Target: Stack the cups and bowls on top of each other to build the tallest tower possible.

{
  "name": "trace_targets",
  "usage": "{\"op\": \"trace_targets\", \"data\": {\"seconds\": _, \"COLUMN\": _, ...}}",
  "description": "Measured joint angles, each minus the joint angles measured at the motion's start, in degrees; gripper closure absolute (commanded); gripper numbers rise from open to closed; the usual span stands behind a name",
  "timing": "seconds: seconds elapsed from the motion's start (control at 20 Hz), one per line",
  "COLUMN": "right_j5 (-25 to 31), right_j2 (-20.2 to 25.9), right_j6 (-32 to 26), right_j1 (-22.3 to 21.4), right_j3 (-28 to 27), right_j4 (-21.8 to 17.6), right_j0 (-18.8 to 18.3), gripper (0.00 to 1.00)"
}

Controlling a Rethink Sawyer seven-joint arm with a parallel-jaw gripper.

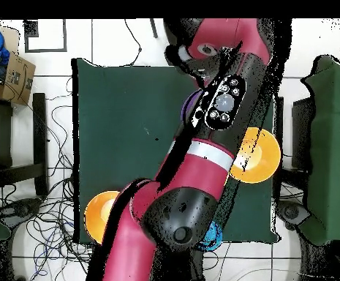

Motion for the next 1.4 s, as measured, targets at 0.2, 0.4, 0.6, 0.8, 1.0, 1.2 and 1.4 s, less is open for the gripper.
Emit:
{"op": "trace_targets", "data": {"seconds": 0.2, "right_j5": 0.0, "right_j2": 2.9, "right_j6": 0.0, "right_j1": -0.8, "right_j3": 1.5, "right_j4": -0.4, "right_j0": 1.0, "gripper": 1.00}}
{"op": "trace_targets", "data": {"seconds": 0.4, "right_j5": -0.4, "right_j2": 6.8, "right_j6": 0.0, "right_j1": -2.6, "right_j3": 4.8, "right_j4": -1.8, "right_j0": 3.0, "gripper": 1.00}}
{"op": "trace_targets", "data": {"seconds": 0.6, "right_j5": -1.6, "right_j2": 9.8, "right_j6": 0.0, "right_j1": -4.8, "right_j3": 8.3, "right_j4": -3.6, "right_j0": 5.1, "gripper": 1.00}}
{"op": "trace_targets", "data": {"seconds": 0.8, "right_j5": -3.2, "right_j2": 12.4, "right_j6": 0.0, "right_j1": -7.0, "right_j3": 11.7, "right_j4": -5.7, "right_j0": 7.0, "gripper": 1.00}}
{"op": "trace_targets", "data": {"seconds": 1.0, "right_j5": -4.5, "right_j2": 14.2, "right_j6": 0.0, "right_j1": -8.7, "right_j3": 14.4, "right_j4": -7.5, "right_j0": 8.4, "gripper": 1.00}}
{"op": "trace_targets", "data": {"seconds": 1.2, "right_j5": -5.0, "right_j2": 15.5, "right_j6": 0.0, "right_j1": -9.8, "right_j3": 15.6, "right_j4": -8.9, "right_j0": 8.9, "gripper": 1.00}}
{"op": "trace_targets", "data": {"seconds": 1.4, "right_j5": -5.1, "right_j2": 16.9, "right_j6": 0.0, "right_j1": -10.5, "right_j3": 15.8, "right_j4": -10.5, "right_j0": 8.8, "gripper": 1.00}}
